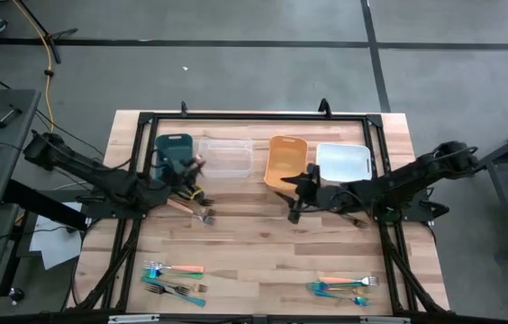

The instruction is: Sort silverware by color (type)

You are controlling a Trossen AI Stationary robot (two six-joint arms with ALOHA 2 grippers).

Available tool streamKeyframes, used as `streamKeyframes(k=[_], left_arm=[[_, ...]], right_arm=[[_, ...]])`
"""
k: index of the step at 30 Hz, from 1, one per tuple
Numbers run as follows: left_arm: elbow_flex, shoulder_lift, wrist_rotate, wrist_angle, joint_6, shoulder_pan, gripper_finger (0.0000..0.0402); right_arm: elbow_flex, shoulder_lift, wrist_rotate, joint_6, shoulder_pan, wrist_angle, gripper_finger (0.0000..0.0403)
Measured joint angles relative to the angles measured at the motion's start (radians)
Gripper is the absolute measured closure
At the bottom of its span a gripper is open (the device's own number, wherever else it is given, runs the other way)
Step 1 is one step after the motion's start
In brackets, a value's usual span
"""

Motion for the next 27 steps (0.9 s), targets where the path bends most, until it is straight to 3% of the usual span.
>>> streamKeyframes(k=[7,9,14,16,22,27], left_arm=[[0.000,0.055,-0.343,-0.093,-0.062,-0.017,0.0337],[0.000,0.078,-0.382,-0.158,-0.140,-0.013,0.0337],[0.000,0.089,-0.377,-0.317,-0.316,0.060,0.0337],[-0.001,0.078,-0.304,-0.330,-0.341,0.081,0.0337],[0.000,0.013,-0.089,-0.335,-0.320,0.166,0.0337],[0.051,-0.037,-0.022,-0.364,-0.218,0.255,0.0337]], right_arm=[[-0.012,-0.007,0.010,0.026,0.010,0.008,0.0195],[-0.013,-0.003,0.008,0.035,0.010,-0.003,0.0195],[-0.012,0.003,0.002,0.047,0.010,-0.002,0.0195],[-0.012,0.003,0.001,0.061,0.010,-0.006,0.0195],[-0.012,0.004,-0.003,0.080,0.010,-0.022,0.0195],[-0.012,0.004,-0.003,0.090,0.010,-0.022,0.0195]])
